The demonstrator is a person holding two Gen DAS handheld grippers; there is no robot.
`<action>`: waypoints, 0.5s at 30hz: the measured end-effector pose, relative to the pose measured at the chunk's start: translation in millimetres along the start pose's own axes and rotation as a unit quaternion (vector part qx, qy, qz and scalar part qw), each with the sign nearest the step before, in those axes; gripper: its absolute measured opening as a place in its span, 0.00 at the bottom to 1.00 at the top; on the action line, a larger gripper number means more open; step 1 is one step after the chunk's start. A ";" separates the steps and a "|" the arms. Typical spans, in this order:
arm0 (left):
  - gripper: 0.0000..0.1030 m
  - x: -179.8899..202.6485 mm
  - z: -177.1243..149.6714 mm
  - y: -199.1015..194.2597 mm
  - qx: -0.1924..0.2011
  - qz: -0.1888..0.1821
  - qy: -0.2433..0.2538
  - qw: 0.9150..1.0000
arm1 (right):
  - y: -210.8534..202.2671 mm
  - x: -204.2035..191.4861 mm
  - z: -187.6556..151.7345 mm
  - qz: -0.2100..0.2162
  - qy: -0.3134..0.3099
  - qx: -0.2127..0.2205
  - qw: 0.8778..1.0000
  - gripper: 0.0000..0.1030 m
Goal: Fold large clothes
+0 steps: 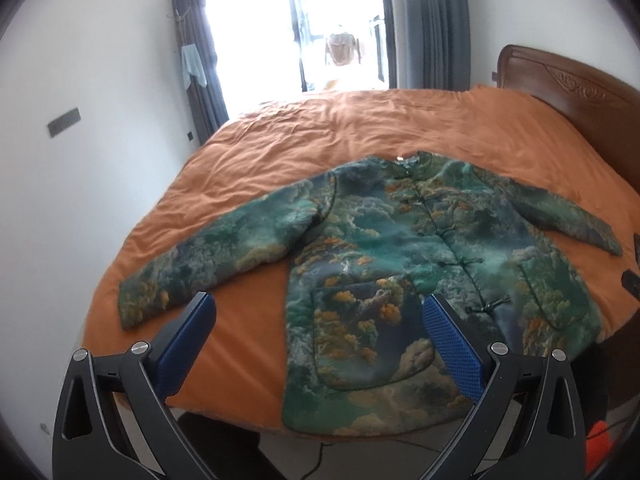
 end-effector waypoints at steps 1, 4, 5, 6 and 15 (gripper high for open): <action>1.00 0.5 -3.8 5.7 -0.012 -0.005 0.001 1.000 | 1.1 -7.8 -3.1 0.001 -0.013 -0.008 1.000 0.79; 1.00 -1.5 -12.5 14.0 -0.035 -0.024 0.005 0.999 | 3.1 -21.9 -12.9 0.002 -0.041 -0.021 0.999 0.79; 1.00 -2.9 -13.6 12.8 -0.035 -0.025 0.004 0.999 | 4.5 -22.5 -13.4 -0.001 -0.047 -0.022 0.999 0.79; 1.00 -5.1 -14.0 11.0 -0.032 -0.023 0.003 0.999 | 4.6 -25.6 -14.5 -0.006 -0.054 -0.023 0.998 0.79; 1.00 -17.7 12.3 -10.4 -0.014 -0.039 0.020 0.999 | -11.6 -32.5 -2.1 -0.008 -0.082 0.003 0.997 0.79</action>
Point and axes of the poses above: each gripper's, at about its wrist camera, not at the fingertips, and y roughly the way its jaws point, x to its right, z to its top, the point moved 3 cm from there along y, roughly the way its jaws point, and after that the axes turned 13 degrees about -x, right-handed, at the moved point
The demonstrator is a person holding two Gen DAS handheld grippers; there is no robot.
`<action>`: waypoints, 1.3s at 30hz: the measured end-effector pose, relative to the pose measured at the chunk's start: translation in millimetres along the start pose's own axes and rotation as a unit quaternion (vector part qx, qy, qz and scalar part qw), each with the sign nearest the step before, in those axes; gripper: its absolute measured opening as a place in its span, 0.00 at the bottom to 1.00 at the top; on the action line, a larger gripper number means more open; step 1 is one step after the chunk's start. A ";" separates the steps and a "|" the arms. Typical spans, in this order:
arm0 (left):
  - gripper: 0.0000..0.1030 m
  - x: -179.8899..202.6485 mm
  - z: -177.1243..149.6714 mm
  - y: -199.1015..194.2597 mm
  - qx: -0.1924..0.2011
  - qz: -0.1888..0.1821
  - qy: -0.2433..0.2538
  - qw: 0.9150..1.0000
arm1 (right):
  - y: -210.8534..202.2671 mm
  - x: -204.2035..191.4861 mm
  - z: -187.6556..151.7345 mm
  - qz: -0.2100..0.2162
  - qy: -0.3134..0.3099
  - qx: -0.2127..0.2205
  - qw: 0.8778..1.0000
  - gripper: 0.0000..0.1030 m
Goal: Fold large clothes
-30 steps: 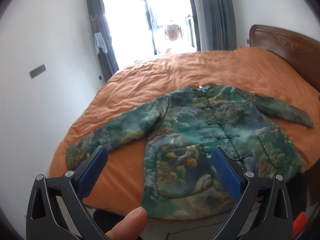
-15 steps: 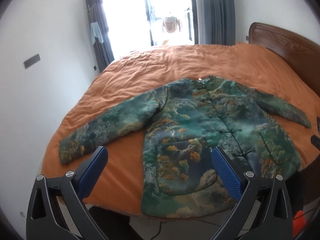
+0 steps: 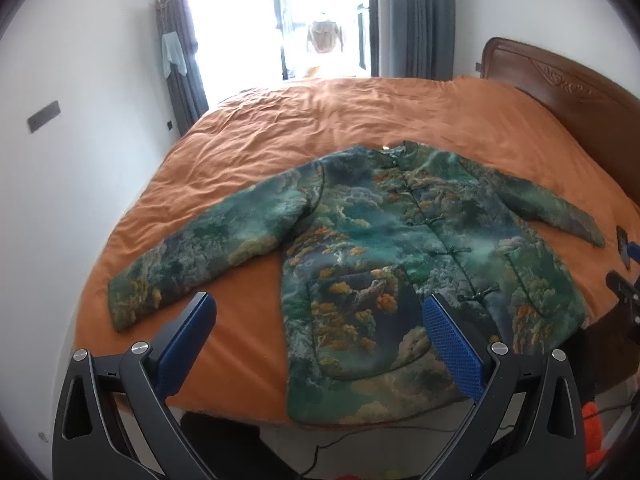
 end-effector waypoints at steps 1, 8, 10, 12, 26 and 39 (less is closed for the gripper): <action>1.00 -0.4 1.7 -2.6 0.003 0.001 0.000 1.000 | -2.9 -0.4 1.2 -0.002 -0.003 0.004 1.000 0.79; 1.00 11.7 2.5 -23.3 0.033 -0.007 -0.011 0.999 | -15.3 0.5 6.4 -0.012 -0.010 0.015 1.000 0.79; 1.00 14.7 0.2 -29.9 0.048 -0.008 -0.013 0.999 | -19.9 0.3 7.5 -0.016 -0.015 0.020 1.000 0.79; 1.00 16.7 -3.0 -35.3 0.064 -0.007 -0.015 0.998 | -23.1 0.7 8.3 -0.015 -0.018 0.023 0.999 0.79; 1.00 46.2 18.2 -16.4 0.103 0.012 0.068 0.992 | -16.4 35.0 14.8 -0.063 -0.035 0.036 0.997 0.79; 1.00 74.6 22.9 -33.8 0.121 -0.010 0.069 0.990 | 13.5 75.0 17.3 -0.086 -0.022 0.022 0.996 0.79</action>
Point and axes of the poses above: each gripper's, at about its wrist camera, not at the fingertips, and y roughly the way its jaws point, x to its right, z to its top, the point moved 3 cm from there along y, roughly the way its jaws point, and after that the axes turned 13 degrees about -x, right-handed, at the moved point
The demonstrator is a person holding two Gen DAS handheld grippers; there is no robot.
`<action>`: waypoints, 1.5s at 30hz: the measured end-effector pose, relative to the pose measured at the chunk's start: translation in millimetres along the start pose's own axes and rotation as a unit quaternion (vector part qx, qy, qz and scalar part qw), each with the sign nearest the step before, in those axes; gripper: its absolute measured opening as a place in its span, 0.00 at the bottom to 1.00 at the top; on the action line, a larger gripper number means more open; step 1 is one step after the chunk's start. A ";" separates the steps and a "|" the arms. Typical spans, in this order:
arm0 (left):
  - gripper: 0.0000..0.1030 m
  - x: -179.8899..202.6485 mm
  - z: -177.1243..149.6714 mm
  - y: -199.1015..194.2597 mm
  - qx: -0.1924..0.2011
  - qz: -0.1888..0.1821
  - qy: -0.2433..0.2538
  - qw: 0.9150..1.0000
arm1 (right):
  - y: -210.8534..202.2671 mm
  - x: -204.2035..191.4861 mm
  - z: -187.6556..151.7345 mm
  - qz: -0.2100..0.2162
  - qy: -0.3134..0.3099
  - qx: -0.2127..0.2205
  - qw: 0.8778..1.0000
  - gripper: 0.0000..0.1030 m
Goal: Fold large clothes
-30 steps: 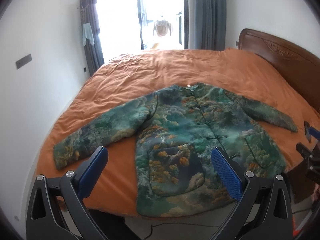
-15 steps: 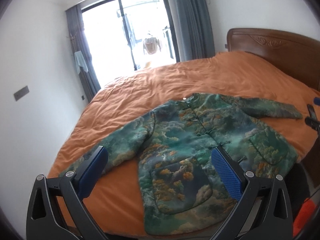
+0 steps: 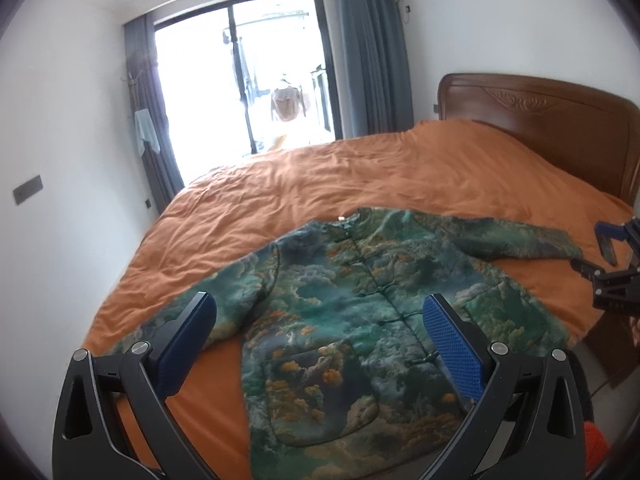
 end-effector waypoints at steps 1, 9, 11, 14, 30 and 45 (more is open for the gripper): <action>1.00 1.7 -1.3 1.4 -0.003 0.003 0.002 1.000 | 4.1 2.3 -0.2 -0.001 0.002 -0.002 1.000 0.79; 1.00 5.0 -11.1 15.9 -0.028 -0.002 -0.010 1.000 | 52.6 27.3 -0.9 0.020 0.008 -0.036 0.999 0.79; 1.00 2.7 -13.1 19.2 -0.032 0.000 -0.013 0.999 | 66.3 39.3 1.2 0.012 0.010 -0.048 0.999 0.79; 1.00 -2.9 -15.7 27.9 -0.045 0.000 -0.023 0.999 | 84.8 62.2 5.4 0.014 0.024 -0.051 0.998 0.79; 1.00 -2.7 -12.0 61.5 -0.084 -0.011 -0.041 0.996 | 281.7 307.5 -120.4 0.095 0.487 -0.177 0.850 0.79; 1.00 15.5 -4.1 71.7 -0.092 0.000 -0.013 0.996 | 337.0 313.3 -131.0 0.081 0.628 -0.088 0.769 0.11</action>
Point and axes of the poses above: each gripper's, at about its wrist camera, not at the fingertips, and y roughly the way its jaws point, x to its right, z to its top, the point moved 3 cm from there along y, roughly the way its jaws point, and after that the axes turned 13 degrees about -x, right-handed, at the moved point
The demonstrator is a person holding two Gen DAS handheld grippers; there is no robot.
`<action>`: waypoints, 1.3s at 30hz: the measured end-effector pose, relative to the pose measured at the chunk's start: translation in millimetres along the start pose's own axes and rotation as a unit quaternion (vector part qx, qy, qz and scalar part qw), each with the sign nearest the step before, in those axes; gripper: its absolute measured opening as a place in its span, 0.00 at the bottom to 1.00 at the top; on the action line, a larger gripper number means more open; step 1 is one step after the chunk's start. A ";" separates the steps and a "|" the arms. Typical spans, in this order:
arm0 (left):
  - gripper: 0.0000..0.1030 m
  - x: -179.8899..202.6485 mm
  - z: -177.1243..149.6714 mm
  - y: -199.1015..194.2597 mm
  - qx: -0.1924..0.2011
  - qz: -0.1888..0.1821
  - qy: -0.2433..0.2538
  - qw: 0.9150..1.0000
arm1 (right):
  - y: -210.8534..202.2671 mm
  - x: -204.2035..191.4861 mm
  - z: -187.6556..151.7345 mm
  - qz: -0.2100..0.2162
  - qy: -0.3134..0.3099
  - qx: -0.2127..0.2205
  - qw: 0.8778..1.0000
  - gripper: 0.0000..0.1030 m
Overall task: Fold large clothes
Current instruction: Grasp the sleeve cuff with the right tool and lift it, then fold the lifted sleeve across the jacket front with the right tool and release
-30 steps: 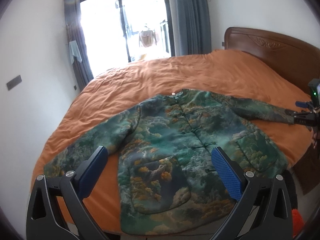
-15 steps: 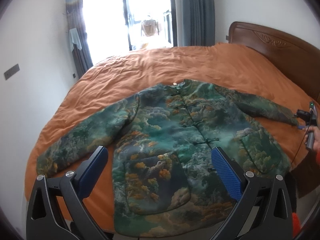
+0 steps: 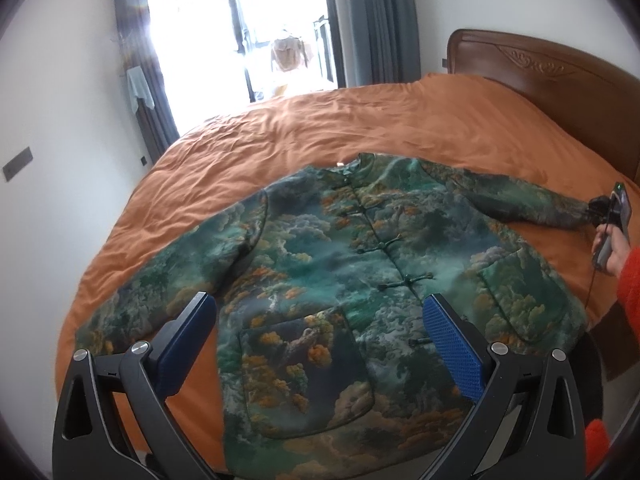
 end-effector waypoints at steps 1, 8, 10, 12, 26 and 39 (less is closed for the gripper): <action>1.00 -0.7 -0.1 1.3 -0.002 -0.001 -0.002 1.000 | -7.7 -9.9 -0.4 -0.002 -0.021 0.014 1.000 0.10; 1.00 -3.6 -1.6 -1.4 -0.002 -0.026 -0.018 1.000 | -77.9 -103.0 -19.0 0.027 -0.175 0.078 0.981 0.09; 1.00 -5.3 -3.0 -5.7 0.003 -0.025 -0.019 1.000 | -95.9 -136.1 -36.5 0.042 -0.221 0.088 0.970 0.09; 1.00 -8.2 -5.2 -10.4 0.007 -0.024 -0.020 0.999 | -112.4 -171.6 -58.7 0.062 -0.270 0.093 0.956 0.09; 1.00 -61.7 -24.8 -11.8 -0.004 -0.022 -0.090 0.996 | -110.2 -314.8 -276.6 0.072 -0.543 0.023 0.836 0.09; 1.00 -56.2 -19.6 10.9 -0.024 -0.023 -0.079 0.996 | -17.1 -275.6 -374.2 0.012 -0.628 -0.102 0.771 0.13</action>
Point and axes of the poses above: each gripper's, at about its wrist camera, not at the fingertips, and y roughly the way its jaws point, x to its right, z to its top, the point moved 3 cm from there along y, roughly the way its jaws point, and after that the axes turned 13 degrees about -x, right-handed, at the moved point
